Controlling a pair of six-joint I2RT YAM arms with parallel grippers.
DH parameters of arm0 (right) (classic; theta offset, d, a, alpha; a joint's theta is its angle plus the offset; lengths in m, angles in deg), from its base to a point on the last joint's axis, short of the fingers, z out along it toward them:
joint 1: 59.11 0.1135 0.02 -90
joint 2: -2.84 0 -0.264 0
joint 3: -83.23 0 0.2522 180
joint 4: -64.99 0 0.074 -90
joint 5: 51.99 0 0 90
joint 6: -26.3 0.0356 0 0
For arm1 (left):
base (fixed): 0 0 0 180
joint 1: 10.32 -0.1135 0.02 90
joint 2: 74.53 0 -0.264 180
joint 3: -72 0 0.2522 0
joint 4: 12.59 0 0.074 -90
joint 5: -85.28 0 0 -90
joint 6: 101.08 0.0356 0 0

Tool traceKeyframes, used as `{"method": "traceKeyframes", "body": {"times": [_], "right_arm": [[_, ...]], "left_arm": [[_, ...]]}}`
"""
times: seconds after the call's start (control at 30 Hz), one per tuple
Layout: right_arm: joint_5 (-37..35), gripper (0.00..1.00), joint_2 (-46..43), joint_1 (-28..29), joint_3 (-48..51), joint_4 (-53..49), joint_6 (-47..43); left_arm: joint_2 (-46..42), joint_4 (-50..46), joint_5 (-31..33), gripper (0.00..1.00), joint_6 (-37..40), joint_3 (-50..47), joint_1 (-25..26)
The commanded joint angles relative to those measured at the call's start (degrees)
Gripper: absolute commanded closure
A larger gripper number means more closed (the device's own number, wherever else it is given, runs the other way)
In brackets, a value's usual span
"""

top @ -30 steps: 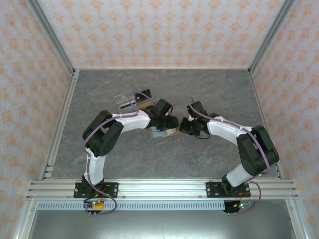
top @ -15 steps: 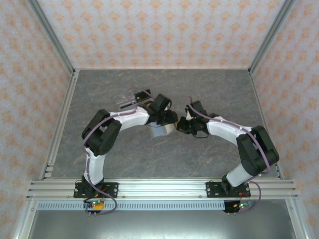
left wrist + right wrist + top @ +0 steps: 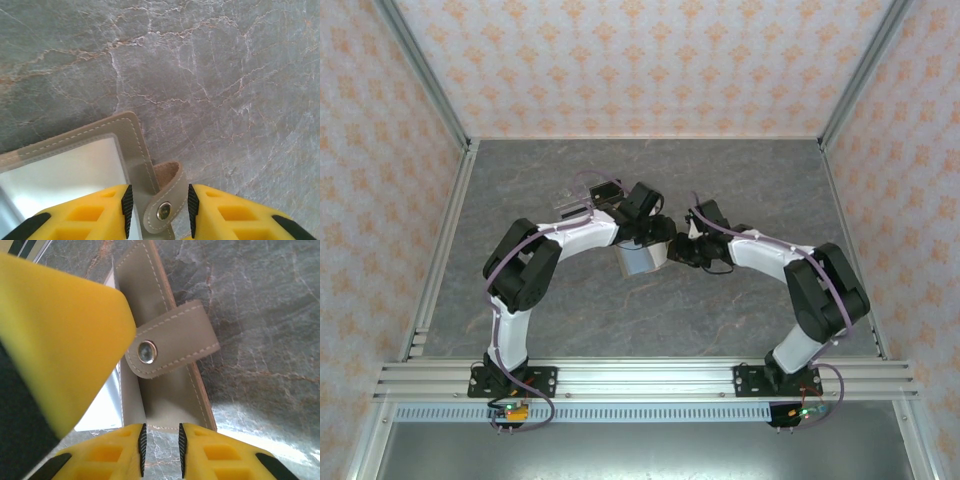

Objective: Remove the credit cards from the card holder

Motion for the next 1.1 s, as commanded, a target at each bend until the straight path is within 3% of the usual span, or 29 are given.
{"method": "traceKeyframes", "body": {"times": [0.0, 0.33, 0.5, 0.7, 0.93, 1.07], "right_arm": [[1.0, 0.75, 1.5, 0.4, -2.3, 2.1, -2.0], [1.5, 0.70, -3.4, 0.4, 1.6, 5.4, -2.8], [4.2, 0.63, -2.9, 0.5, 2.3, 6.9, -3.7], [3.6, 0.63, -1.3, 0.8, 1.2, 6.9, -3.8], [0.3, 0.84, 1.8, 1.0, -0.7, 4.5, -3.8], [-2.7, 0.92, 1.5, 1.0, -0.7, 3.0, -3.4]], "left_arm": [[-0.9, -2.2, 0.0, 0.64, 1.1, 1.3, -0.1], [0.6, -2.5, -0.5, 0.67, 1.1, 2.1, -0.4], [0.7, -2.4, -0.5, 0.67, 1.1, 2.4, -0.4], [0.7, -2.4, -0.5, 0.67, 1.1, 2.5, -0.4], [-1.4, -2.8, 0.2, 0.67, 0.8, 1.6, -0.7], [-4.6, -3.1, 2.3, 0.61, -0.5, -1.4, -1.3]]}}
